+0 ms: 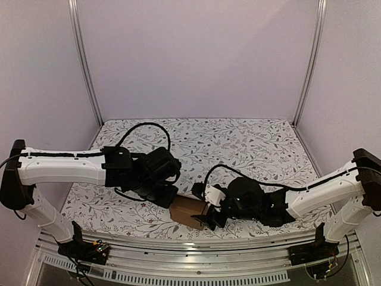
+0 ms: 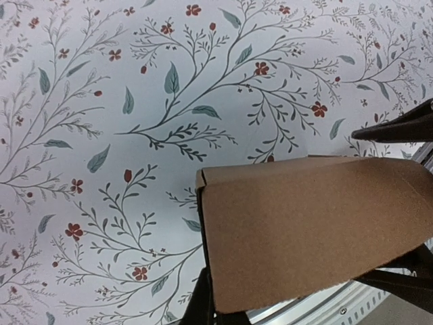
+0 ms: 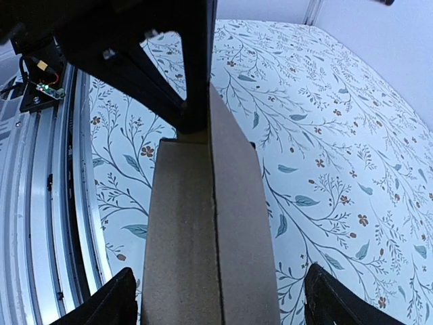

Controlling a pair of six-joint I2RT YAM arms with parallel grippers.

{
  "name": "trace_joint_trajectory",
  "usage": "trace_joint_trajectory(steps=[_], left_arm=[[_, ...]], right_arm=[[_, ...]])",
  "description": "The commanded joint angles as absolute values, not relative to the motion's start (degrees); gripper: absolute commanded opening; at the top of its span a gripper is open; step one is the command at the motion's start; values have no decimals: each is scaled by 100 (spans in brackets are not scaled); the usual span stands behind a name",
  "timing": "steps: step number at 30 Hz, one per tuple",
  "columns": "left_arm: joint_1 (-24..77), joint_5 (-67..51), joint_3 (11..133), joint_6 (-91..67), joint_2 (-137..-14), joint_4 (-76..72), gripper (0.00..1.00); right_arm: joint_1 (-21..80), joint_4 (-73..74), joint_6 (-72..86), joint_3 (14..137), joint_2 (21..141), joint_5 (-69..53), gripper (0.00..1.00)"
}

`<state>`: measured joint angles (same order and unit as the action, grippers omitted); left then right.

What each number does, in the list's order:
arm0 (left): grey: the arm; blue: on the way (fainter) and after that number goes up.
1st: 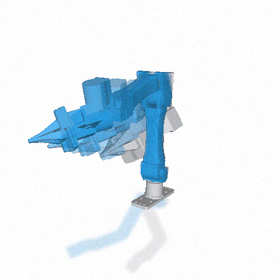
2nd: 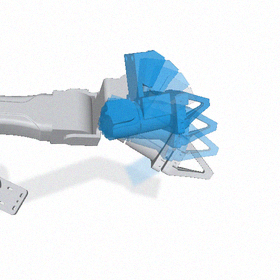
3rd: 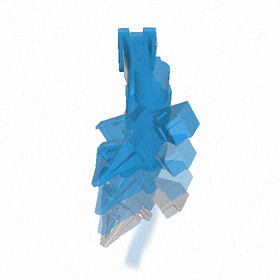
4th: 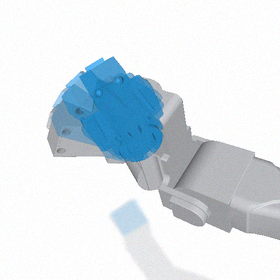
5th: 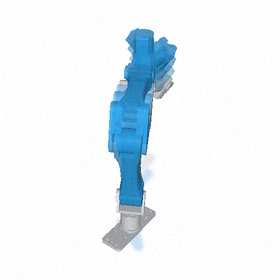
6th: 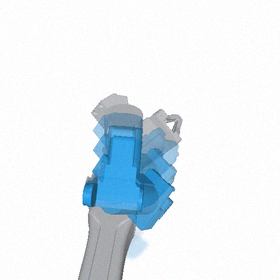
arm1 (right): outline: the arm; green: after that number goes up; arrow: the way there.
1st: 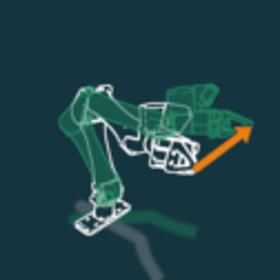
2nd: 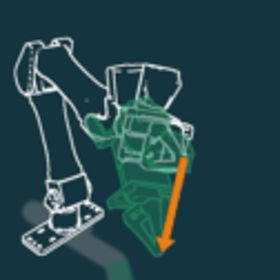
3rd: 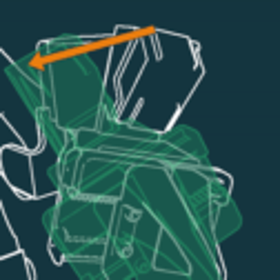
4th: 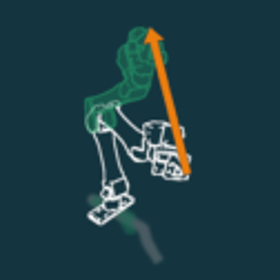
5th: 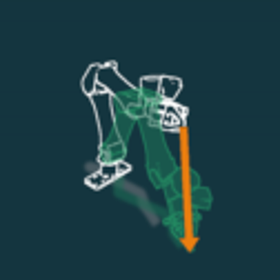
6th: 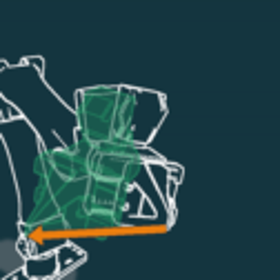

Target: Fold the paper box

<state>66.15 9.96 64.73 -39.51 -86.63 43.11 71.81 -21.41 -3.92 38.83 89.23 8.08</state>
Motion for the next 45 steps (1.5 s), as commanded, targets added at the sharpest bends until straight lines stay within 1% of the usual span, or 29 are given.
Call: trace_joint_trajectory(steps=[1,7,12,14,15,19,23,25,27,29,34,45], left_arm=[[6732,1011,6461,-4110,-8816,4829,0],[6724,1041,6456,-4256,-8833,4800,0],[6724,1063,6498,-4375,-8832,4800,0],[6724,1040,6535,-4418,-8863,4791,0],[6724,1015,6553,-4429,-8880,4787,0],[6724,986,6609,-4507,-8946,4790,0],[6724,976,6618,-4614,-8927,4785,4],[6724,984,6610,-4662,-8892,4783,8],[6725,979,6618,-4684,-8871,4774,10],[6732,974,6627,-4697,-8873,4757,11],[6732,944,6631,-4711,-8914,4716,12],[6731,1224,6513,-4619,-8922,4683,13]], right_arm=[[7042,-1673,-110,4060,8330,484,86],[6755,-656,239,4079,7500,260,98],[6508,303,457,4238,6772,90,99],[6506,628,684,4330,6614,419,99],[6506,834,850,4410,6574,599,99],[6504,1438,812,4691,6610,355,99],[6509,2019,583,5035,6802,324,99],[6511,2427,477,5283,6968,382,95],[6521,2723,420,5487,7174,349,87],[6573,2773,393,5582,7284,287,82],[6879,2929,268,5847,7619,395,69],[7214,3274,224,6300,8269,942,47]])
